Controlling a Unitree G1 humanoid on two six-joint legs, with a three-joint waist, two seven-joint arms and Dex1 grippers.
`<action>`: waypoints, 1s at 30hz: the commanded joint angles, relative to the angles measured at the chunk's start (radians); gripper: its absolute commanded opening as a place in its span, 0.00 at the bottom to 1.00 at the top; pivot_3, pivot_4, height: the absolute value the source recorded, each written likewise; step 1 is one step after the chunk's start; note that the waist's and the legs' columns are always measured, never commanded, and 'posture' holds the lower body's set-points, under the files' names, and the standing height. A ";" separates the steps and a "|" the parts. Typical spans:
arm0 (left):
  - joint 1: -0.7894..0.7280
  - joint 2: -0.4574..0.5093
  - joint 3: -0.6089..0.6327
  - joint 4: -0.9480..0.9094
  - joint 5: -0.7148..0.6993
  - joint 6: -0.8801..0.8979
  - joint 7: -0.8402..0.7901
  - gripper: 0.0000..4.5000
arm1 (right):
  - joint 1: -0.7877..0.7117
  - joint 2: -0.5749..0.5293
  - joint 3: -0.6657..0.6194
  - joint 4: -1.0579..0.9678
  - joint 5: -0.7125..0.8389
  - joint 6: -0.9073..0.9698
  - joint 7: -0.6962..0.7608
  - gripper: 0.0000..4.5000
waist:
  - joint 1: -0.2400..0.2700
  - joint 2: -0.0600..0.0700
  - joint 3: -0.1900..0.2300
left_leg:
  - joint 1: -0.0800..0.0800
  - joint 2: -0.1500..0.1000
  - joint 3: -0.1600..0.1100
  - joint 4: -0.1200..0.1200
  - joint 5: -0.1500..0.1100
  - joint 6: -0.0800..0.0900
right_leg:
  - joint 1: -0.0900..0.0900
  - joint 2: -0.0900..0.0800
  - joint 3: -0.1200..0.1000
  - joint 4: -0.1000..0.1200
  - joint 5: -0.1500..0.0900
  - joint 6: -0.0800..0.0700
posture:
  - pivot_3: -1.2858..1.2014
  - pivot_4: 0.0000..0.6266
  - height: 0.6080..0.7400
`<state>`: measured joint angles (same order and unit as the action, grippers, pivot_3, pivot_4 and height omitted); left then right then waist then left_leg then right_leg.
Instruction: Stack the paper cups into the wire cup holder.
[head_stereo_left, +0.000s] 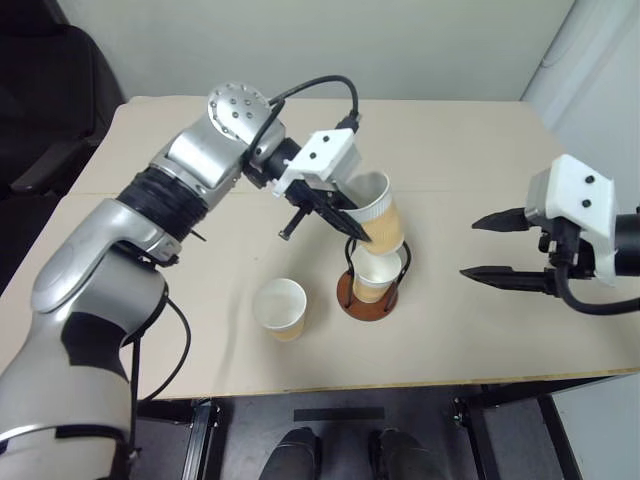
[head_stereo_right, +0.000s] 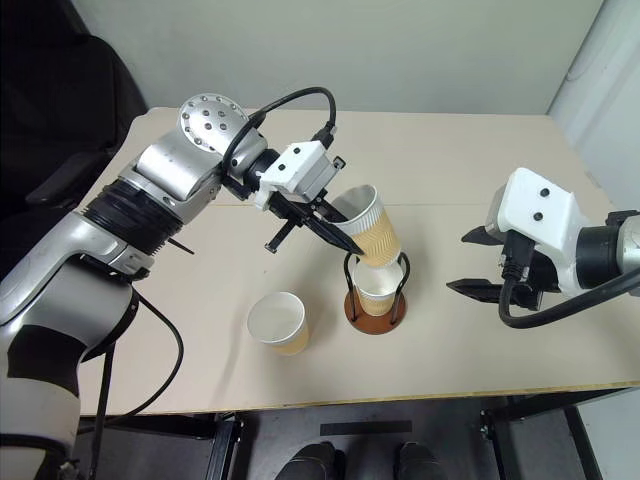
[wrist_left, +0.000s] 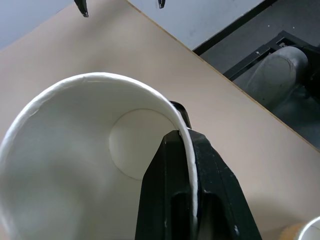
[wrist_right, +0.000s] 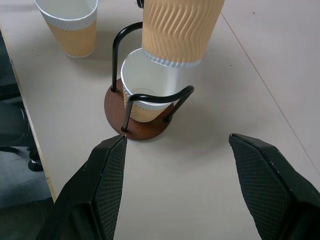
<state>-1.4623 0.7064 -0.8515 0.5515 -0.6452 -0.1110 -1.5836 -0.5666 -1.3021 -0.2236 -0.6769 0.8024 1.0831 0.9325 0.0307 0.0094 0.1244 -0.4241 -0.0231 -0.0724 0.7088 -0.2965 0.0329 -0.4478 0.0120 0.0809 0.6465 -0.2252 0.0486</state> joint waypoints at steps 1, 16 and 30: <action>-0.029 -0.003 -0.002 -0.010 0.000 -0.024 -0.031 0.01 | -0.002 -0.013 -0.054 -0.015 0.018 0.004 -0.020 0.73 | 0.001 0.000 0.000 | 0.000 0.000 -0.001 0.000 0.000 0.000 | 0.000 -0.001 0.000 0.000 0.000 0.000 | 0.52 0.24 1.00; -0.014 -0.011 -0.051 -0.015 0.053 -0.112 -0.031 0.01 | 0.023 -0.021 -0.072 -0.015 0.024 -0.001 -0.038 0.73 | 0.003 0.000 0.000 | 0.000 0.000 -0.001 0.002 0.000 0.001 | 0.001 -0.001 0.000 0.000 0.000 0.001 | 0.52 0.24 1.00; -0.014 0.012 -0.102 -0.034 0.073 -0.119 -0.031 0.01 | 0.025 -0.023 -0.074 -0.012 0.029 -0.007 -0.040 0.73 | 0.003 0.000 0.000 | 0.000 0.000 0.000 0.003 -0.001 0.001 | 0.001 -0.001 0.000 0.000 0.000 0.001 | 0.52 0.24 1.00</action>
<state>-1.4598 0.7105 -0.9556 0.5324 -0.5762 -0.2208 -1.5838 -0.5312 -1.3080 -0.2549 -0.6823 0.8227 1.0899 0.8961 0.0339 0.0094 0.1244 -0.4244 -0.0229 -0.0733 0.7115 -0.2970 0.0338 -0.4466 0.0108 0.0814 0.6467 -0.2248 0.0497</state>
